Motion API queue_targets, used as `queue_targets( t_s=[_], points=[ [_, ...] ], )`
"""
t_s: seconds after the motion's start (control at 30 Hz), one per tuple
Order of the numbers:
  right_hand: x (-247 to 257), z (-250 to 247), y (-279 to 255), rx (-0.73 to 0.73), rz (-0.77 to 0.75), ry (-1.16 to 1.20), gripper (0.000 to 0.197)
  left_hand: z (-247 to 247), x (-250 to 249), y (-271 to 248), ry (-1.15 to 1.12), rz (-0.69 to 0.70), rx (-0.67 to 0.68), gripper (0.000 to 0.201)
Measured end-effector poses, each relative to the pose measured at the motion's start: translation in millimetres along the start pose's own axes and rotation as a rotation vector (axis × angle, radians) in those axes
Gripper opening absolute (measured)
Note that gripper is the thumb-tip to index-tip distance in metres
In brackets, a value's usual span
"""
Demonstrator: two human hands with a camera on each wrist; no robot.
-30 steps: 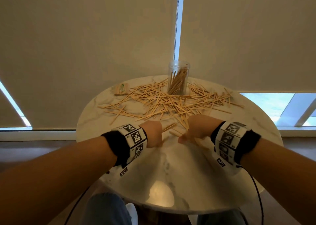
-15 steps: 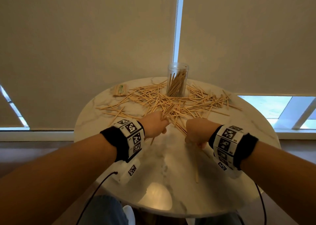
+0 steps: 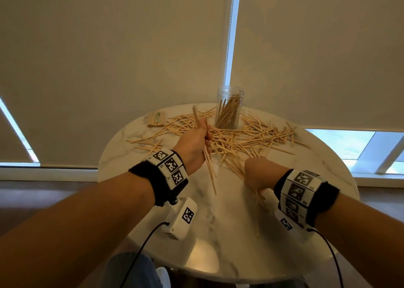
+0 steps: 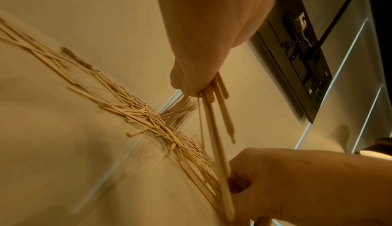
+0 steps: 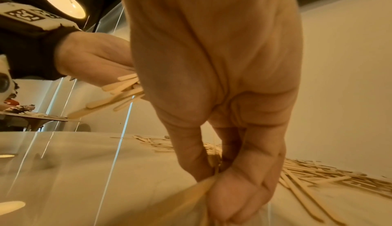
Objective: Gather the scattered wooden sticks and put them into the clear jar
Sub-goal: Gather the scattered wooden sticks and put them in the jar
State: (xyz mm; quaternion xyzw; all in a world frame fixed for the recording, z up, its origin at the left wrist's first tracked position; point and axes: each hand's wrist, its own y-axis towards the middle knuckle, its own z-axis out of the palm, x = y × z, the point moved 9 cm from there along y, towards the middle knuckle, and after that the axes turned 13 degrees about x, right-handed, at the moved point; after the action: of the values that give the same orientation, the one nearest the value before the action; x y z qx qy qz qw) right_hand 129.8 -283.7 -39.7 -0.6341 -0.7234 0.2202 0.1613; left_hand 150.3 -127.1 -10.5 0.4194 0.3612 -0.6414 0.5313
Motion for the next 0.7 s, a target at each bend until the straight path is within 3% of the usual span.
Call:
queue_targets(
  t_s=[0.1,0.17,0.23,0.43,0.5,0.6,0.7],
  points=[
    [-4.3,-0.4,1.6,-0.016,-0.003,0.007,0.031,-1.1,1.0,1.0,0.042,0.012,0.030,0.049],
    [-6.5,0.2,3.0,-0.022,-0.012,0.029,0.031,3.6,4.2,1.3,0.153,0.025,0.088,0.031],
    [-7.3,0.8,2.4,-0.028,-0.022,0.036,0.031,6.6,7.6,1.9,0.221,0.030,0.121,0.026],
    [-8.7,5.8,-4.4,0.048,-0.016,-0.003,0.023,-0.4,1.3,3.6,0.332,0.043,0.022,0.041],
    [-11.2,-3.4,-8.9,0.007,-0.023,0.021,0.012,-3.0,4.1,5.7,0.312,0.017,0.007,0.043],
    [-16.9,-24.3,-13.4,-0.124,-0.054,0.141,0.011,-8.2,6.8,6.4,0.181,0.011,-0.055,0.039],
    [-20.9,-41.6,-17.8,-0.228,-0.090,0.362,0.011,-15.7,0.4,4.7,0.416,0.032,-0.141,0.047]
  ],
)
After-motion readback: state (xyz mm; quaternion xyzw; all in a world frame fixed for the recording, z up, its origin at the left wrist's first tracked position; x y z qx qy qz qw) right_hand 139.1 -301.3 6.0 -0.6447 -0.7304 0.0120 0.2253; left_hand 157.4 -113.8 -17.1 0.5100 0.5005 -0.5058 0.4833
